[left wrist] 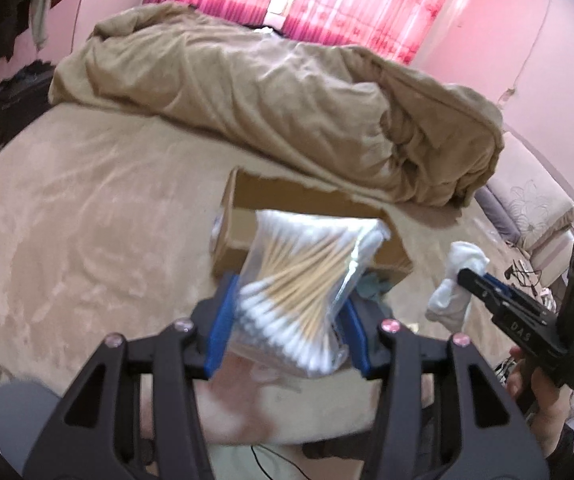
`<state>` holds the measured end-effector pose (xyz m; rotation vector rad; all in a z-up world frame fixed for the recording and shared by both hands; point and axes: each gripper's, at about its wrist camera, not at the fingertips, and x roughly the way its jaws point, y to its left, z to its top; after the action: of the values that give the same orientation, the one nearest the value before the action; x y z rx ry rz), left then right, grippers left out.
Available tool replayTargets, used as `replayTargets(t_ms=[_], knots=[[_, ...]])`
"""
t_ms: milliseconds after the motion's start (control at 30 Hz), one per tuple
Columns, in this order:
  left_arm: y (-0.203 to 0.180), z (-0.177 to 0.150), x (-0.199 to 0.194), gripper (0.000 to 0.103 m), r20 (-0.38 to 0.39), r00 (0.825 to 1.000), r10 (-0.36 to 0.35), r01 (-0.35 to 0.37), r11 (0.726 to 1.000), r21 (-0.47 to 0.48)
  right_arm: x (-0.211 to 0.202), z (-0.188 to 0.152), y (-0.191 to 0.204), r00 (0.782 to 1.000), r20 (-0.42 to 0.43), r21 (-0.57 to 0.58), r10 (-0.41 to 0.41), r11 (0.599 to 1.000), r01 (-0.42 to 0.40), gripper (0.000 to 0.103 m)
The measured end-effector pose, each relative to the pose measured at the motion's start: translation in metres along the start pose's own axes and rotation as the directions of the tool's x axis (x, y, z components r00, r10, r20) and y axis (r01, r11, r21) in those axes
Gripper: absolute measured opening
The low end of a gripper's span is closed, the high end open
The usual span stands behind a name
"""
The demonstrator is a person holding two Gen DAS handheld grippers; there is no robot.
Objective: Organize objects
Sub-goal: 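Carry swab bag and socks into the box and open both tools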
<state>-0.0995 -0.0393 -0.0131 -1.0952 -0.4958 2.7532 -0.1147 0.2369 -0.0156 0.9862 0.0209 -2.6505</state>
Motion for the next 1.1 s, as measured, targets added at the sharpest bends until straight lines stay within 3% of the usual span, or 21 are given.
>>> replayTargets(t_ms=[233,467,833,1000,1100], knots=[[-0.039,0.029,0.027,0.050,0.023,0.998,-0.051,0.049,0.995,0.081,0.003,0.038,-0.003,0.997,0.071,-0.028,0.000,1.000,0.002,0.031],[-0.060,0.053,0.072,0.050,0.017,0.998,-0.068,0.066,0.992,0.110,0.024,0.058,-0.008,0.997,0.082,-0.068,-0.004,0.998,0.010,0.031],[-0.067,0.043,0.173,0.050,-0.098,0.995,-0.018,0.027,0.995,0.096,0.098,0.045,-0.015,0.999,-0.029,-0.057,0.024,0.998,-0.025,0.031],[-0.059,0.028,0.218,0.052,-0.227,0.974,-0.027,0.042,0.997,0.058,0.117,0.033,-0.018,0.997,-0.060,-0.069,0.044,0.996,-0.048,0.031],[-0.060,0.022,0.229,0.054,-0.259,0.966,-0.023,0.041,0.997,0.066,0.127,0.027,-0.021,0.995,-0.083,-0.064,0.053,0.996,-0.058,0.031]])
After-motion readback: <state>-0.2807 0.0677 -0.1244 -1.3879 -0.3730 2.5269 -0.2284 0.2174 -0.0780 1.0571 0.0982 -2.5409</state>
